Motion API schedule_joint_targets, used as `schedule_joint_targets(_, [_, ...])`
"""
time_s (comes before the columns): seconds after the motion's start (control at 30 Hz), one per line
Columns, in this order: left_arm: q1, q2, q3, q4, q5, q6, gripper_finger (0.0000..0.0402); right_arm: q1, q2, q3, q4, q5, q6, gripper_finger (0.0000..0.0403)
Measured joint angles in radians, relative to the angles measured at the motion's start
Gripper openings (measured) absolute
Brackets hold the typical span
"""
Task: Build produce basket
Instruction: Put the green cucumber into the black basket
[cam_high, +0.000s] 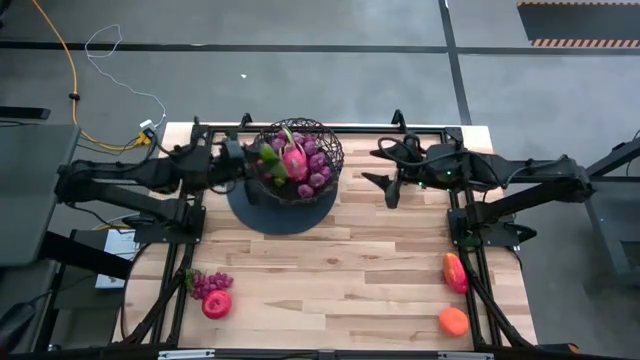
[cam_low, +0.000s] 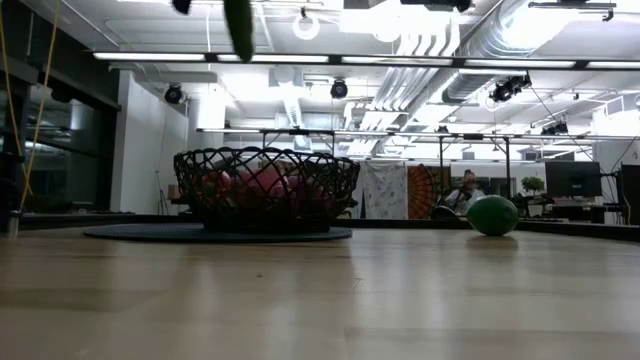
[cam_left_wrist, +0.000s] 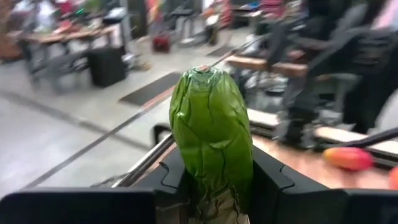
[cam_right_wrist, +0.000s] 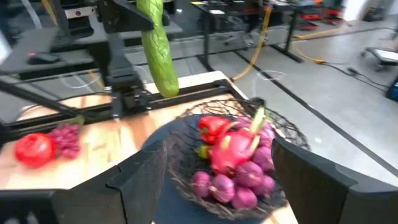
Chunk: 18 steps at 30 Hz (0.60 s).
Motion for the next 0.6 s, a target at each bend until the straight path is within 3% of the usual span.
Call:
schedule_joint_targets(0.2, [0.115, 0.032, 0.061, -0.104, 0.091, -0.008, 0.0089, 0.0, 0.003, 0.0, -0.01, 0.047, 0.016, 0.0282])
schedule_joint_targets(0.43, [0.187, 0.284, 0.198, -0.326, 0.214, 0.058, 0.009, 0.0, 0.016, 0.0, -0.034, 0.052, 0.057, 0.0282])
schedule_joint_targets(0.6, [0.199, 0.451, 0.22, -0.406, 0.244, 0.153, 0.009, 0.0, 0.016, 0.0, -0.05, 0.052, 0.068, 0.0282])
